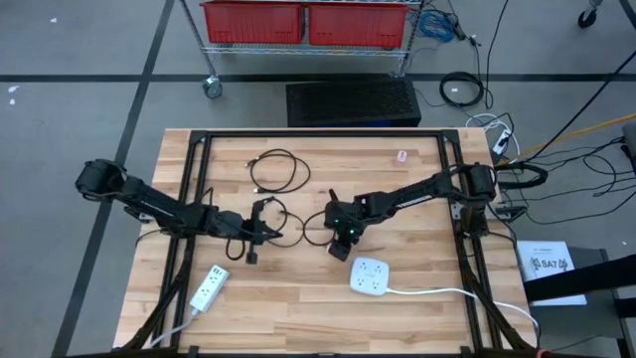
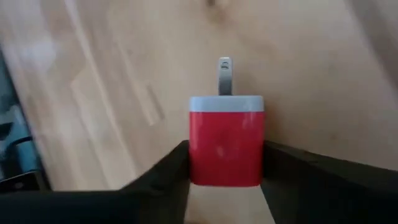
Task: Insert USB
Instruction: Insert the red charger adapter into the right white outlet extension
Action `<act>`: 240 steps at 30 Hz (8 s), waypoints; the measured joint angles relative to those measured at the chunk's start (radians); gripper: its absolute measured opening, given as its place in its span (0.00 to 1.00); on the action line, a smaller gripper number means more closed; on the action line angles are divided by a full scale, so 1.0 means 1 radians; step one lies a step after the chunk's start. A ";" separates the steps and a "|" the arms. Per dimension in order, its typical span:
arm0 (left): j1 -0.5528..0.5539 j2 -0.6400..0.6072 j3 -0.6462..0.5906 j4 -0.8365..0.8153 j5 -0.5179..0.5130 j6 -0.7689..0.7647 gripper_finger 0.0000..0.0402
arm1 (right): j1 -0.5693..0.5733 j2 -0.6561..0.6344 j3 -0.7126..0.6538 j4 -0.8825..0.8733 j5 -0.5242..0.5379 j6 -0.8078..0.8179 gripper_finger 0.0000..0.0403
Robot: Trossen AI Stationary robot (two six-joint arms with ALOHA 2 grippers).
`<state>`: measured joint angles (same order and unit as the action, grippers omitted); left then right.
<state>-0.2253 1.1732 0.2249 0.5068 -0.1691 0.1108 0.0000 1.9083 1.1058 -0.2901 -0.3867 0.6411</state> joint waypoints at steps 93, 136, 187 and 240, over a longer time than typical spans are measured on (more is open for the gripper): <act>0.092 0.847 1.043 -0.721 0.298 0.412 0.44 | 0.465 -0.370 -0.050 -0.483 0.543 -0.017 0.02; 0.274 0.602 0.616 0.719 0.639 -0.053 0.38 | 0.614 -0.477 -0.227 0.361 1.584 -0.245 0.02; 0.261 0.605 0.616 0.766 0.690 -0.052 0.38 | 0.471 -0.405 -0.226 0.945 1.313 -0.739 0.44; 0.045 0.738 0.872 0.112 0.297 0.268 0.22 | 0.912 -0.679 -0.227 -0.269 1.514 0.279 0.30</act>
<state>-0.1806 1.9110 1.0969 0.6186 0.1276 0.3789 0.9118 1.2295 0.8791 -0.5594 1.1276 0.9202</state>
